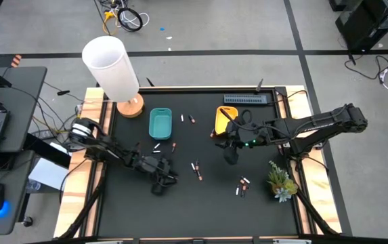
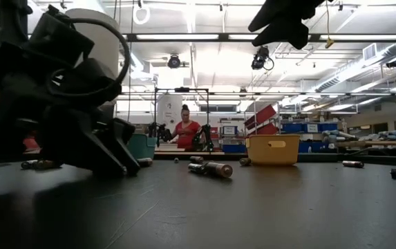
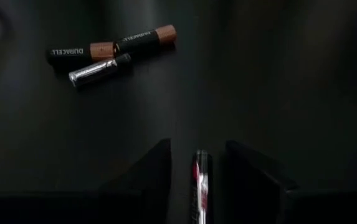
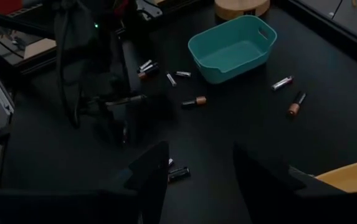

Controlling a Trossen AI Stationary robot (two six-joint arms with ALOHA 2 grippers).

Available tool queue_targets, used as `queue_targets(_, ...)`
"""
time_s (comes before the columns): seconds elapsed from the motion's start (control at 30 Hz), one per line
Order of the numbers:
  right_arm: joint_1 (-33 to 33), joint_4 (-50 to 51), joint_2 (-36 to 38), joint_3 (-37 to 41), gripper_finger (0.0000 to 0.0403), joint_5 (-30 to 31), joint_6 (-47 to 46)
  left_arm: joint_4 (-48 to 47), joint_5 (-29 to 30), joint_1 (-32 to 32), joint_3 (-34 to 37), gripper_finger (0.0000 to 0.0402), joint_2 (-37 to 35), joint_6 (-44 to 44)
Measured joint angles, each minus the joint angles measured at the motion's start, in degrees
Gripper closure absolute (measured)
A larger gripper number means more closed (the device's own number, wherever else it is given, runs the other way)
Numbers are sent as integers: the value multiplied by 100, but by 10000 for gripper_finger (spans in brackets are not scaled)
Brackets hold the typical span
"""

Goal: Sort batteries
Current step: Put the silver battery into the blue bin

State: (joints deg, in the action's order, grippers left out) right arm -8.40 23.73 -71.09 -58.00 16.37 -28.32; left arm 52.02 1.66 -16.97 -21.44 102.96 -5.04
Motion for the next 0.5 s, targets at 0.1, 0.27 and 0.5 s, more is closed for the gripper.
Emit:
queue_targets(0.1,0,3,0,0,215,-69,18,72,-16,4,-29,274,137,-60)
queue_targets(0.27,0,3,0,0,215,-100,120,80,-88,4,-30,364,291,-77)
queue_targets(0.5,0,13,0,0,215,-156,138,218,-43,16,-24,364,383,134)
